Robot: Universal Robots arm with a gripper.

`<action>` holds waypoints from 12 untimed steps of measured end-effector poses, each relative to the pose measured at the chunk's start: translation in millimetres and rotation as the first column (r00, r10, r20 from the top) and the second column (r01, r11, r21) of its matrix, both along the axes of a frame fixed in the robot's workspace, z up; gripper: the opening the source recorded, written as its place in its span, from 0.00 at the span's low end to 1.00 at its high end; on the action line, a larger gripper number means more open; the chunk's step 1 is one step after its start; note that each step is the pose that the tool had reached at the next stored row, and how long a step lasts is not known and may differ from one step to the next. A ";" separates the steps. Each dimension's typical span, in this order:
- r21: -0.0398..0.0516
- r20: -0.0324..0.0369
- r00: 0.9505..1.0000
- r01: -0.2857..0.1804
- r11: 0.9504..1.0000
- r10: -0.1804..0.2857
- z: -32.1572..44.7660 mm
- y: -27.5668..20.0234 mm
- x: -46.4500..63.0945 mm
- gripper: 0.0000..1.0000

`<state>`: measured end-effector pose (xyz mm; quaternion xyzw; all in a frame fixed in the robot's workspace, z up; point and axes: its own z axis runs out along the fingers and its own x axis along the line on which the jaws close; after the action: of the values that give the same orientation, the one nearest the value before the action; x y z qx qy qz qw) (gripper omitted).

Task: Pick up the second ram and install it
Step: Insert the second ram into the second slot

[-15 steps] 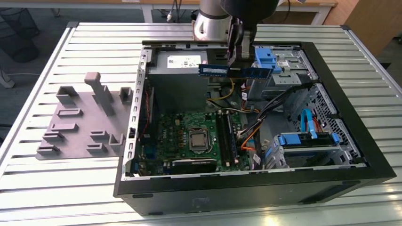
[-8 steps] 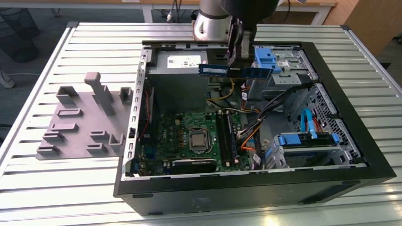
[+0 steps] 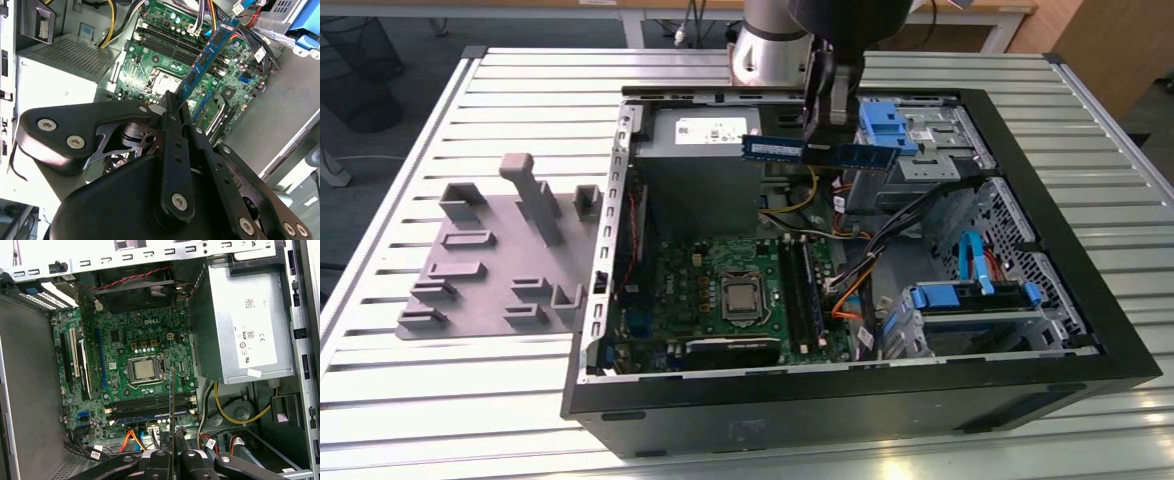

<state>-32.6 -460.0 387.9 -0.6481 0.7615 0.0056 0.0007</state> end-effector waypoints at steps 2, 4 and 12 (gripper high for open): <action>0.000 0.000 1.000 0.005 1.000 -0.005 -0.1 0.0 0.0 0.14; 0.000 0.000 1.000 0.010 1.000 -0.010 -0.1 0.0 0.0 0.14; 0.000 0.000 1.000 0.031 1.000 -0.031 -0.2 0.0 0.0 0.14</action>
<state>-32.6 -460.0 387.7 -0.6363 0.7714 0.0056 0.0008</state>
